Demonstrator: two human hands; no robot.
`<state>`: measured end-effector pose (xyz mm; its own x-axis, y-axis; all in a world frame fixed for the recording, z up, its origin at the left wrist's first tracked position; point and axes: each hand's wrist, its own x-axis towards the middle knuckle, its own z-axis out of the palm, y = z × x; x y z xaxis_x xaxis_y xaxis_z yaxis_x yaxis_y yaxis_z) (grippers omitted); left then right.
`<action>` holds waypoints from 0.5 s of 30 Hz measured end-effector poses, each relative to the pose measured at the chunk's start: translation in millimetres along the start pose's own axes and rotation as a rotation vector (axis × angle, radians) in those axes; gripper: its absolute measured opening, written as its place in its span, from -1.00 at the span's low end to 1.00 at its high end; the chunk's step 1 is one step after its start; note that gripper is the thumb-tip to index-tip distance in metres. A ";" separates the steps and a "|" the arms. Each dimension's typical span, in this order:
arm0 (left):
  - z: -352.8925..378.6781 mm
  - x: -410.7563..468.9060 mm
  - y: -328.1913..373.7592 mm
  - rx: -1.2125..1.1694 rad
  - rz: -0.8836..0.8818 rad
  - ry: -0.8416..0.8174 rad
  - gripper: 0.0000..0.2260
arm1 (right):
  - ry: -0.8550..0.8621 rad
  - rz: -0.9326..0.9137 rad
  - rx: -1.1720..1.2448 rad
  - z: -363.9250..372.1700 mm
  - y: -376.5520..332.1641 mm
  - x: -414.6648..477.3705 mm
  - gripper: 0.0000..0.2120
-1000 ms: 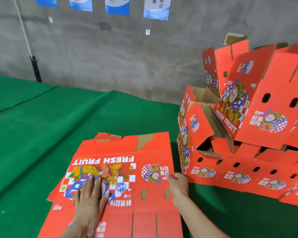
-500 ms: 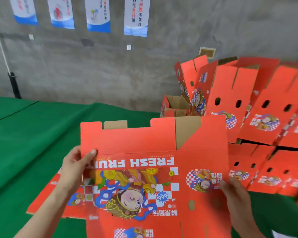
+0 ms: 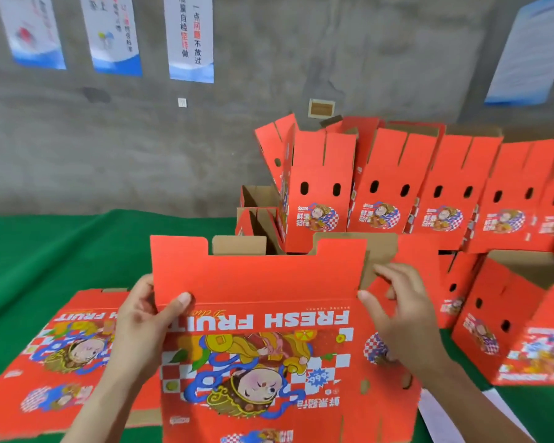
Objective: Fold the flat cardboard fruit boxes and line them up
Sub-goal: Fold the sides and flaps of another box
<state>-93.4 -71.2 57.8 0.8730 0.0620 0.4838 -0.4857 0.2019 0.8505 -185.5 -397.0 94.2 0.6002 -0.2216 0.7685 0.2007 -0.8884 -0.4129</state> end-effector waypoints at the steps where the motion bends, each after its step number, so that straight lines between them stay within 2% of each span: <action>1: 7.5 -4.1 3.3 -0.005 0.011 -0.007 -0.75 | -0.080 0.024 0.035 -3.5 -0.6 5.4 -0.68; 4: 27.1 -16.5 8.5 -0.014 0.003 -0.033 -0.79 | -0.303 0.127 0.048 -11.5 3.4 18.2 -0.84; 8: 31.6 -26.3 13.1 -0.054 -0.059 -0.074 -0.76 | -0.560 0.176 0.218 -25.8 9.3 23.8 -0.96; 10: 26.7 -27.8 19.1 -0.082 -0.117 -0.140 -0.71 | -0.657 0.161 0.204 -33.5 10.8 24.8 -0.86; 12: 21.9 -28.3 24.6 -0.029 -0.149 -0.241 -0.71 | -0.662 0.152 0.156 -38.5 12.1 26.0 -0.79; 13: 20.3 -27.9 28.7 0.009 -0.164 -0.284 -0.72 | -0.625 0.147 0.127 -40.1 13.9 25.3 -0.77; 15: 21.4 -28.6 37.5 0.097 -0.177 -0.333 -0.62 | -0.507 0.137 0.094 -44.0 15.8 23.0 -0.72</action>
<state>-137.6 -86.3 80.3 0.8890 -0.2895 0.3548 -0.3446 0.0871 0.9347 -202.6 -433.8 126.8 0.9201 -0.0903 0.3811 0.1485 -0.8198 -0.5530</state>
